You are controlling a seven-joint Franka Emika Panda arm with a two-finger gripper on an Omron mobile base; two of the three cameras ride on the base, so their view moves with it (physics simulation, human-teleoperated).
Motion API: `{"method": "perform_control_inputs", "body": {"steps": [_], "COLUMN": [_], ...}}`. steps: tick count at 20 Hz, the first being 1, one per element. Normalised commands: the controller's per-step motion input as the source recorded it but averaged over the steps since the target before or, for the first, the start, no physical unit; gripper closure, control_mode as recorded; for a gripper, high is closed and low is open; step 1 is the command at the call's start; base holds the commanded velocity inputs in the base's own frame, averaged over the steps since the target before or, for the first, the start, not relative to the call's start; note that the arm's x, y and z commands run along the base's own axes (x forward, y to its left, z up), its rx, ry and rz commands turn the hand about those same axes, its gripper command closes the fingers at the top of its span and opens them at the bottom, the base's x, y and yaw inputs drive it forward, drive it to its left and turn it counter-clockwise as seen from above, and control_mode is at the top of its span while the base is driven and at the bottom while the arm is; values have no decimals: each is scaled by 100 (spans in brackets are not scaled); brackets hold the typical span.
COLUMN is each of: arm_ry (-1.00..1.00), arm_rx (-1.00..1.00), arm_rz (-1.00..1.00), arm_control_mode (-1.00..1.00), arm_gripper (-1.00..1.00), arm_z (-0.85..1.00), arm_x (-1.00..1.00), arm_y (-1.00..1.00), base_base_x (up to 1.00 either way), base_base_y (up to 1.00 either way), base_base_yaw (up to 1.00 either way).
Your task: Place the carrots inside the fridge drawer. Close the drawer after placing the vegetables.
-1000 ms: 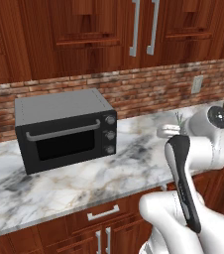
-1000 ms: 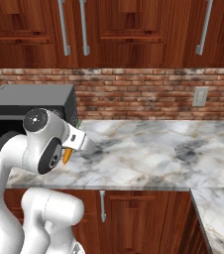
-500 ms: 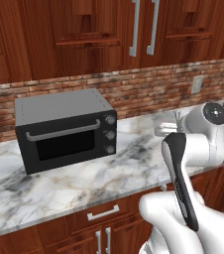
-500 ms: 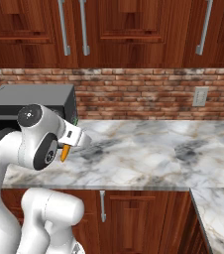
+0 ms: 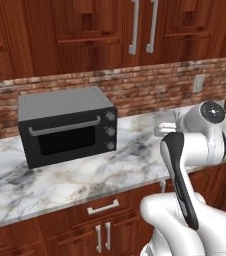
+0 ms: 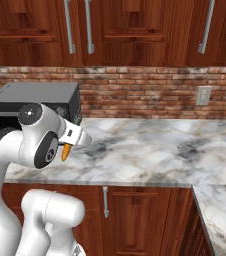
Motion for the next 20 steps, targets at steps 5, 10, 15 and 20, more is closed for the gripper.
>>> {"method": "perform_control_inputs", "body": {"steps": [5,10,15,20], "arm_ry": [0,0,0,0], "arm_rx": [0,0,0,0], "arm_rz": [0,0,0,0], "arm_control_mode": [100,100,100,100], "arm_gripper": [100,100,100,100], "arm_z": [0,0,0,0], "arm_x": [0,0,0,0], "arm_y": [0,0,0,0], "base_base_x": [-78,-60,-43,-45], "base_base_y": [-14,-35,-35,-35], "base_base_yaw": [27,33,37,34]}}
